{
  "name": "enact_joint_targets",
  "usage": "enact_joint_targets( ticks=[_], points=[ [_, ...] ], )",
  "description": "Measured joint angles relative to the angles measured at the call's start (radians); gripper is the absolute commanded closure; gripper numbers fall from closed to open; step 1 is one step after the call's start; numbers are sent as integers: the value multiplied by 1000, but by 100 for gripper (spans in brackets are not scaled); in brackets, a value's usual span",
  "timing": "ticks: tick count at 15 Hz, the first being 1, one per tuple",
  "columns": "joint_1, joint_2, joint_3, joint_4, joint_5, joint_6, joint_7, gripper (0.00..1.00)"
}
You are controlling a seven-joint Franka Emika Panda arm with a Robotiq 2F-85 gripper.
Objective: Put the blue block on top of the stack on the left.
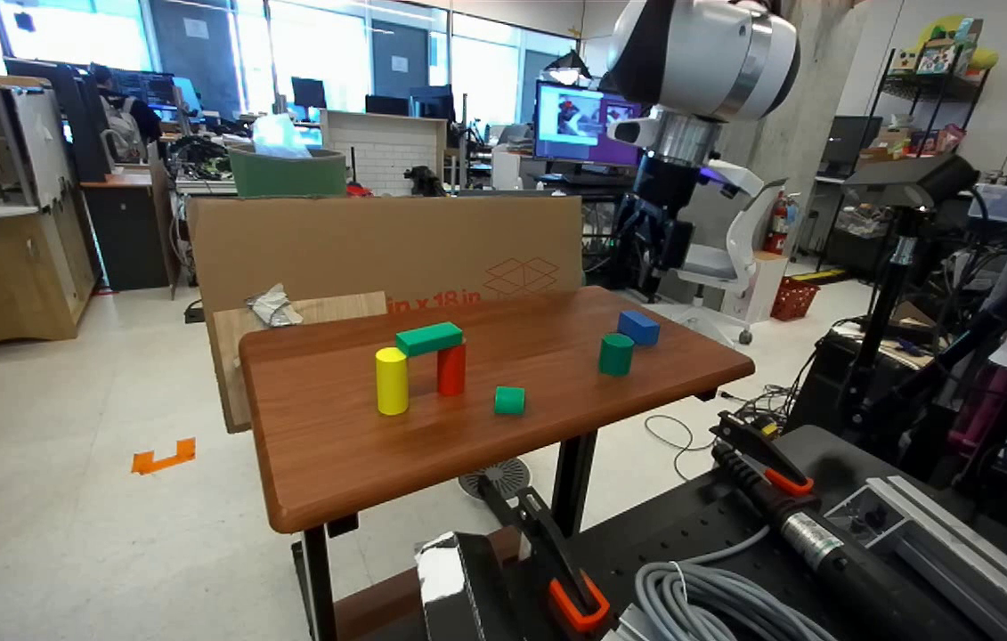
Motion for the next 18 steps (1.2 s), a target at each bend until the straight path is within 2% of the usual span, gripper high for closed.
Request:
enact_joint_targets(
  ticks=[9,18],
  points=[
    [1,67,-10,0,-197,38,171,0],
    [7,102,-10,1,-311,41,316,0]
  ],
)
